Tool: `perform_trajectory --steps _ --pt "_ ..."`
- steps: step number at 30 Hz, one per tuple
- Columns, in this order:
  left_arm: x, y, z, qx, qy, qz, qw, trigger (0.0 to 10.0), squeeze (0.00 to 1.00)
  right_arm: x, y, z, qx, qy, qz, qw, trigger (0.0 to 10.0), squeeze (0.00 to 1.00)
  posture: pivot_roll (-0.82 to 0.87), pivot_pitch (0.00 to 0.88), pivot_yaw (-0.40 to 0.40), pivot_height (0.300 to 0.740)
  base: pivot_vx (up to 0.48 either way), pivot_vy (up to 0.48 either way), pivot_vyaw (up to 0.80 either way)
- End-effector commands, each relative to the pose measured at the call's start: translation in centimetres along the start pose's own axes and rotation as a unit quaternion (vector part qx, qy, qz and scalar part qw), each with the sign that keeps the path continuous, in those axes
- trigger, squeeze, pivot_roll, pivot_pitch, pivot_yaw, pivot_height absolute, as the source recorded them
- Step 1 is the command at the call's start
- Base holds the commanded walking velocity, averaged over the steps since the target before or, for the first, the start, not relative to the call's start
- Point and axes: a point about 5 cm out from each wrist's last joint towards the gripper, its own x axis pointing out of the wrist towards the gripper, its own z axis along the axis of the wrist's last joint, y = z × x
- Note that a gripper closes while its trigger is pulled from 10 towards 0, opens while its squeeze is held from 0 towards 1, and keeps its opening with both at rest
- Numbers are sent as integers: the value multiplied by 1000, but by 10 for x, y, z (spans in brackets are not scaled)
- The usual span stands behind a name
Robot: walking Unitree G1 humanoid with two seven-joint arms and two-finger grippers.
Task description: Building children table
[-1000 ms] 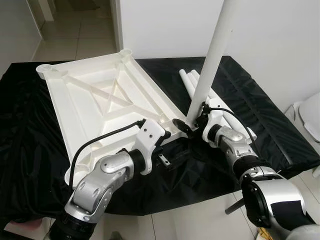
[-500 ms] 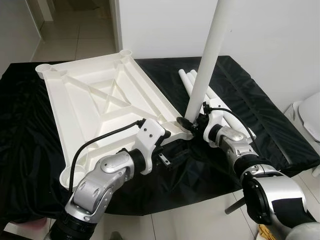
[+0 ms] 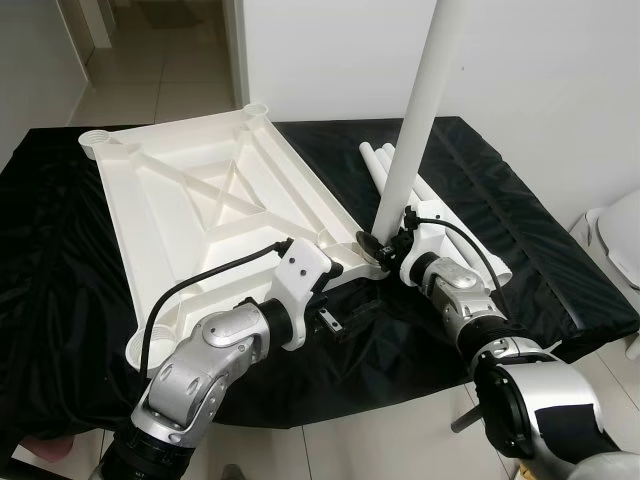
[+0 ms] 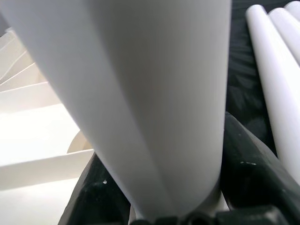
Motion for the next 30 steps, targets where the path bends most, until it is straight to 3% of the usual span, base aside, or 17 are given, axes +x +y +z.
perform_trajectory --steps 1,8,13,14,15,17,21,22,27,28,29,30 --pt "0 -3 -2 -3 5 -6 1000 10000 0 -6 3 -22 29 26 -60 997 0 0 -9 11 -41 740 0 0 0" --pt "0 -4 -3 -3 5 -7 1000 10000 0 -5 11 -24 45 16 -93 994 0 0 -9 7 -41 740 0 0 0" --pt "1 -6 -4 -5 5 -12 1000 10000 0 -4 41 -29 86 1 -185 979 0 0 -16 0 -42 740 0 0 0" --pt "1 -6 -4 -5 5 -12 1000 10000 0 -4 41 -29 86 1 -185 979 0 0 -16 0 -42 740 0 0 0" --pt "2 -6 -4 -4 5 -15 1000 10000 0 -3 53 -27 93 -5 -194 977 0 0 -22 0 -43 740 0 0 0" --pt "3 -6 -4 -4 5 -16 1000 10000 0 -1 60 -26 94 -5 -182 979 0 0 -22 0 -43 740 0 0 0" --pt "4 -7 -4 -2 4 -19 1000 10000 0 0 68 -25 101 -5 -155 983 0 0 -22 0 -45 740 0 0 0" --pt "4 -7 -3 -2 4 -18 1000 10000 0 0 68 -25 100 -4 -154 983 10000 0 -18 0 -46 740 0 0 0" --pt "3 -6 -3 -1 3 -15 1000 10000 0 -3 65 -24 97 -9 -151 984 10000 0 -16 0 -48 740 0 0 0" --pt "3 -6 -4 -2 3 -15 1000 10000 0 -4 64 -21 98 -19 -144 985 10000 682 -16 0 -48 740 0 0 0" --pt "3 -6 -4 -1 3 -15 1000 10000 0 -5 62 -19 98 -26 -137 985 10000 1000 -16 0 -48 740 0 0 0" --pt "3 -6 -4 -1 4 -15 1000 10000 0 -7 61 -17 101 -32 -131 986 10000 1000 -15 0 -49 740 0 0 0"
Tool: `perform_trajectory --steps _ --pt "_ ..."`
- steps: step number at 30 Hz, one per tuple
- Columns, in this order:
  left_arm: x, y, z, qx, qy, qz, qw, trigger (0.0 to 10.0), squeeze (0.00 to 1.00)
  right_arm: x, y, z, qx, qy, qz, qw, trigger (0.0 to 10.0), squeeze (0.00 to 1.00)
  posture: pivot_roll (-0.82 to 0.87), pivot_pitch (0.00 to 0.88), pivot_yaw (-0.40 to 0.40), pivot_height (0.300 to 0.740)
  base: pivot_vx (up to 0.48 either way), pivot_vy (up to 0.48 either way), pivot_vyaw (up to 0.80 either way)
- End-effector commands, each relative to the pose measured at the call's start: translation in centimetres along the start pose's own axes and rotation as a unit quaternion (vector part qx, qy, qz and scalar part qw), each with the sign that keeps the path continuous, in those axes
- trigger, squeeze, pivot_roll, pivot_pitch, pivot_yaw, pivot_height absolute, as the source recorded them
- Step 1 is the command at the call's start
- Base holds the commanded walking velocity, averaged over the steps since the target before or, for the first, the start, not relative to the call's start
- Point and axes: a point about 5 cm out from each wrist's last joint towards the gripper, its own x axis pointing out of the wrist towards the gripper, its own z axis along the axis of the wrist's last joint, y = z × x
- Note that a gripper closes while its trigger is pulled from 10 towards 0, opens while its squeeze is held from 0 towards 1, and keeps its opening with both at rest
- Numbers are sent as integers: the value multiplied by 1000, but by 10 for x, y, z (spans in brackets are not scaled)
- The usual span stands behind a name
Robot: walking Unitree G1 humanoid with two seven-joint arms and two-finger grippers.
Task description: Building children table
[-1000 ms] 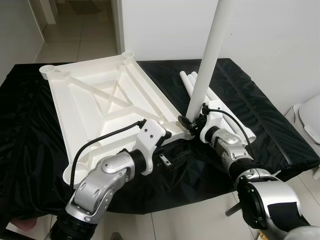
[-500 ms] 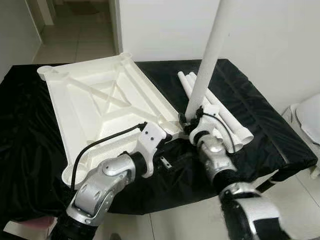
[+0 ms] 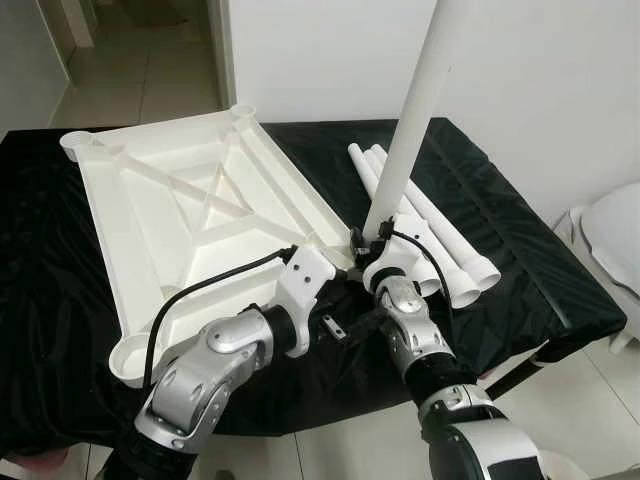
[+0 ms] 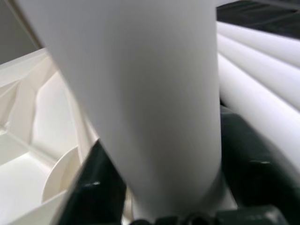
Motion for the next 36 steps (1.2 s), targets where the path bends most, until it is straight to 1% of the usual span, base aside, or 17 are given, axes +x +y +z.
perform_trajectory --steps 1,3,5,9,11,13,14,15,16,17,18,21,24,27,30,33,36 --pt "1 -1 -1 4 2 -8 1000 10000 0 -5 0 -11 12 27 16 999 10000 1000 -15 0 -49 740 0 0 0" --pt "1 -1 0 5 2 -7 1000 10000 0 -5 -6 -3 10 9 43 999 10000 1000 -14 0 -51 740 0 0 0" --pt "1 -1 0 5 2 -6 1000 10000 0 -5 -9 0 11 4 52 999 10000 1000 -14 0 -51 740 0 0 0" --pt "1 -1 0 6 1 -6 1000 10000 0 -4 -21 11 -8 -17 109 994 10000 1000 -16 0 -53 740 0 0 0" --pt "1 -1 0 6 1 -6 1000 10000 0 -4 -24 13 -11 -19 117 993 10000 1000 -16 0 -53 740 0 0 0" --pt "2 -1 0 6 0 -6 1000 10000 0 -4 -35 17 -33 -25 151 988 10000 1000 -18 0 -51 740 0 0 0" --pt "2 -1 0 6 0 -6 1000 10000 0 -4 -35 17 -33 -25 151 988 10000 1000 -18 0 -51 740 0 0 0" --pt "2 -1 0 6 0 -6 1000 10000 0 -4 -40 18 -43 -24 167 985 10000 878 -18 0 -51 740 0 0 0" --pt "2 -1 0 6 0 -6 1000 10000 0 -4 -46 18 -53 -17 180 982 10000 878 -18 0 -49 740 0 0 0" --pt "2 -1 0 6 0 -6 1000 10000 0 -4 -46 18 -53 -17 180 982 10000 878 -18 0 -49 740 0 0 0" --pt "2 -1 1 6 0 -6 1000 10000 0 -3 -54 17 -64 -5 194 979 10000 0 -18 0 -48 740 0 0 0" --pt "2 0 1 7 1 -6 1000 10000 0 -3 -63 17 -80 7 216 973 10000 0 -16 0 -47 740 0 0 0" --pt "2 0 1 7 1 -6 1000 10000 0 -3 -66 18 -84 7 226 971 10000 0 -16 0 -47 740 0 0 0" --pt "1 1 1 7 1 -4 1000 10000 0 1 -69 23 -97 10 251 963 10000 0 -7 0 -47 740 0 0 0" --pt "1 2 2 8 0 -1 1000 10000 0 7 -65 26 -103 17 271 957 10000 0 -1 0 -47 740 0 0 0" --pt "1 2 2 8 -1 -1 1000 10000 0 8 -63 26 -106 20 277 955 10000 0 -1 0 -47 740 0 0 0" --pt "0 3 3 8 -2 4 1000 10000 0 14 -52 25 -118 31 285 951 10000 0 10 0 -47 740 0 0 0"
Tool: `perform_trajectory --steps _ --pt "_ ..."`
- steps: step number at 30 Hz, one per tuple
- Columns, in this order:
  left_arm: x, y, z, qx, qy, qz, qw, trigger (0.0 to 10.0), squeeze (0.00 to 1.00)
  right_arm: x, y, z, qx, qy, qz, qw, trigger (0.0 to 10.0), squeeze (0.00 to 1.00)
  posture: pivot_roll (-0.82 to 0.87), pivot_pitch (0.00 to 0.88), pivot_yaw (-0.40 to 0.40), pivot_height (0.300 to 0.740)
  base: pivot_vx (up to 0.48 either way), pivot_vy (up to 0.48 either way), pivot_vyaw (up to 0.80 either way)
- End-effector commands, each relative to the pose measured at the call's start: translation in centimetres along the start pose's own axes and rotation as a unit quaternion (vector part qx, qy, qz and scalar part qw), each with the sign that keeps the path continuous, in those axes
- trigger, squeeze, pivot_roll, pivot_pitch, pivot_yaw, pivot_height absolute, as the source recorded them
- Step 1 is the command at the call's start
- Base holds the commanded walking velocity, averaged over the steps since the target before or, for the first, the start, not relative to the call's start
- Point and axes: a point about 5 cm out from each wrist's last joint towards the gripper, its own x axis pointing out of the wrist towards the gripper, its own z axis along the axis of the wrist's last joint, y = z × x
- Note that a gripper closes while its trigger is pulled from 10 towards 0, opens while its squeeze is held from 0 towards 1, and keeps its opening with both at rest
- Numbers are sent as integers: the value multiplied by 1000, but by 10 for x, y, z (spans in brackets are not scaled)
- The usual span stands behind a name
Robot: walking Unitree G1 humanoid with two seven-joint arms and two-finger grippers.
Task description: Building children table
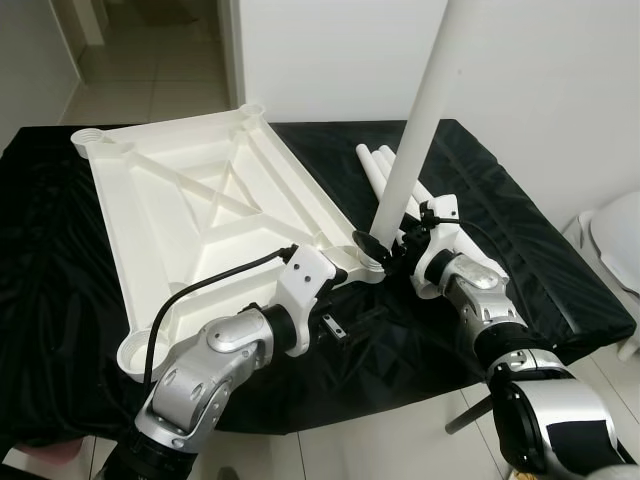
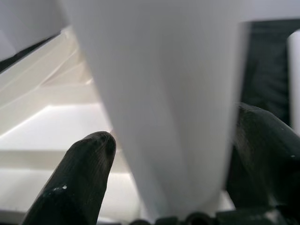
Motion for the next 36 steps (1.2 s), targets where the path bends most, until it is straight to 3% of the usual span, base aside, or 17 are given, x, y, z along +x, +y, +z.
perform_trajectory --steps 1,10,11,12,24,26,27,28,29,31,34,36 --pt "0 2 3 6 -2 2 1000 10000 0 5 3 0 -10 10 8 1000 10000 0 10 0 -47 740 0 0 0" --pt "-3 4 4 3 -3 18 1000 10000 0 10 10 -9 -6 47 18 999 10000 0 31 11 -50 740 0 0 0" --pt "-3 4 4 3 -3 20 1000 10000 0 9 10 -11 -3 51 17 999 4275 0 33 15 -49 740 0 0 0" --pt "-4 4 4 2 -3 22 1000 10000 0 7 10 -15 1 55 15 998 0 0 33 15 -49 740 0 0 0" --pt "-3 5 4 3 -3 19 1000 10000 0 -1 6 -22 20 53 -1 998 0 0 14 19 -42 740 0 0 0" --pt "-3 5 5 2 -4 18 1000 10000 0 -2 4 -26 21 61 -22 998 0 0 13 20 -42 740 0 0 0" --pt "-2 4 5 2 -4 16 1000 10000 0 -5 2 -32 38 72 -72 994 0 0 10 22 -42 740 0 0 0" --pt "-2 4 5 2 -4 16 1000 10000 0 -5 2 -32 38 72 -72 994 0 0 10 22 -42 740 0 0 0" --pt "-3 4 5 2 -4 15 1000 10000 0 -5 1 -35 52 74 -108 990 0 0 7 22 -41 740 0 0 0" --pt "-3 4 5 2 -4 15 1000 10000 0 -5 1 -36 59 72 -121 988 0 0 5 23 -40 740 0 0 0" --pt "-2 3 5 -1 -5 11 1000 10000 0 -3 2 -38 89 66 -178 978 0 0 0 24 -38 740 0 0 0" --pt "-1 2 4 -2 -6 8 1000 10000 0 1 9 -39 82 61 -210 972 0 0 -5 25 -37 740 0 0 0"
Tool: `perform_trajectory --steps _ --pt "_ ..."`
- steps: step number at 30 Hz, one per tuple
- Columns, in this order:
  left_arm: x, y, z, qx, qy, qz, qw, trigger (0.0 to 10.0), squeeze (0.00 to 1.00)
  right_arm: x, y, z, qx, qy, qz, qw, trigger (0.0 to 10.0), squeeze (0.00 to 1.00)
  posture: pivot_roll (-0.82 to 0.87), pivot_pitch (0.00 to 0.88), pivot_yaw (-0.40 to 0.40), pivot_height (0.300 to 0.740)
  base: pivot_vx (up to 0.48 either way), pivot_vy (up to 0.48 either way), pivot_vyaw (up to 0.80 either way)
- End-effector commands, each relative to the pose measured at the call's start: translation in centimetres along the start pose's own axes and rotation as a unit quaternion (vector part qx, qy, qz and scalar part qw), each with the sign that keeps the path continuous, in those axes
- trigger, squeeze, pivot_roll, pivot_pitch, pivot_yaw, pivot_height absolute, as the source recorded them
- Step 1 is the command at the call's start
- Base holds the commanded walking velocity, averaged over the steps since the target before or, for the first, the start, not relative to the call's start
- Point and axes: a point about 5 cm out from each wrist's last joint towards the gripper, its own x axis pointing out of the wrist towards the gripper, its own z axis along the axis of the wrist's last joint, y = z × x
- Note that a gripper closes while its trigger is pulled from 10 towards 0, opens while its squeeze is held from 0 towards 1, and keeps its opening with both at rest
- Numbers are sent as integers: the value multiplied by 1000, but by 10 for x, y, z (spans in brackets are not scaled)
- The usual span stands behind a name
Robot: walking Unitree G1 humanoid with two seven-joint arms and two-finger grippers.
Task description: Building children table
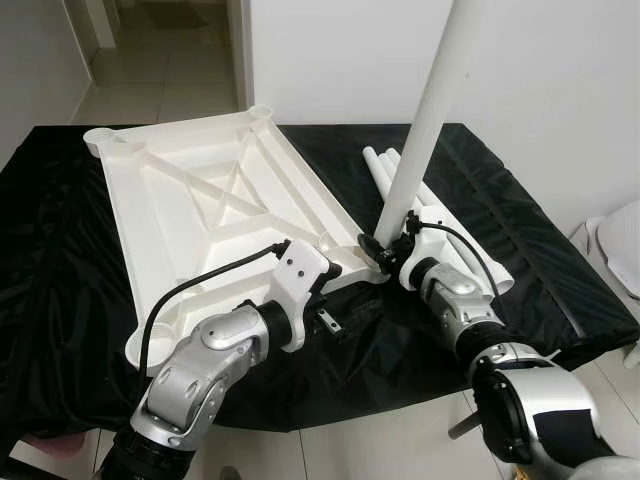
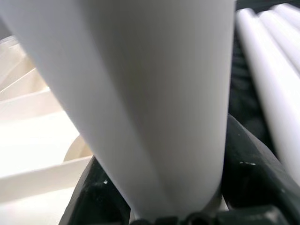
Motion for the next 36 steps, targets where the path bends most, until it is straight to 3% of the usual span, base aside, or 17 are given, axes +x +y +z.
perform_trajectory --steps 1,8,9,11,14,24,25,28,29,36 --pt "1 -2 1 1 1 -3 1000 10000 0 -8 -2 -21 11 37 -52 998 0 0 -5 25 -37 740 0 0 0" --pt "2 -2 1 0 0 -3 1000 10000 0 -8 12 -24 16 25 -119 992 0 0 -8 26 -37 740 0 0 0" --pt "2 -3 1 -1 1 -4 1000 10000 0 -8 23 -25 28 27 -160 986 0 0 -17 28 -36 740 0 0 0" --pt "3 -3 0 -2 2 -5 1000 10000 0 -7 31 -25 42 32 -184 981 0 0 -17 28 -36 740 0 0 0" --pt "3 -3 -1 0 4 -9 1000 10000 0 -3 46 -20 45 21 -186 981 0 0 -21 27 -34 740 0 0 0" --pt "4 -3 0 -2 1 -9 1000 10000 0 -4 58 -12 48 0 -145 988 0 0 -20 26 -35 740 0 0 0" --pt "4 -3 0 -2 2 -9 1000 10000 0 -4 58 -11 46 -4 -139 989 6784 0 -20 26 -35 740 0 0 0" --pt "4 -3 0 -2 2 -8 1000 10000 0 -5 58 -10 44 -6 -134 990 6784 0 -20 26 -35 740 0 0 0" --pt "4 -3 0 -2 2 -7 1000 10000 0 -6 56 -8 46 -13 -124 991 10000 1000 -20 26 -35 740 0 0 0" --pt "4 -3 0 -2 1 -6 1000 10000 0 -7 41 -2 53 -29 -102 993 10000 1000 -17 28 -38 740 0 0 0"
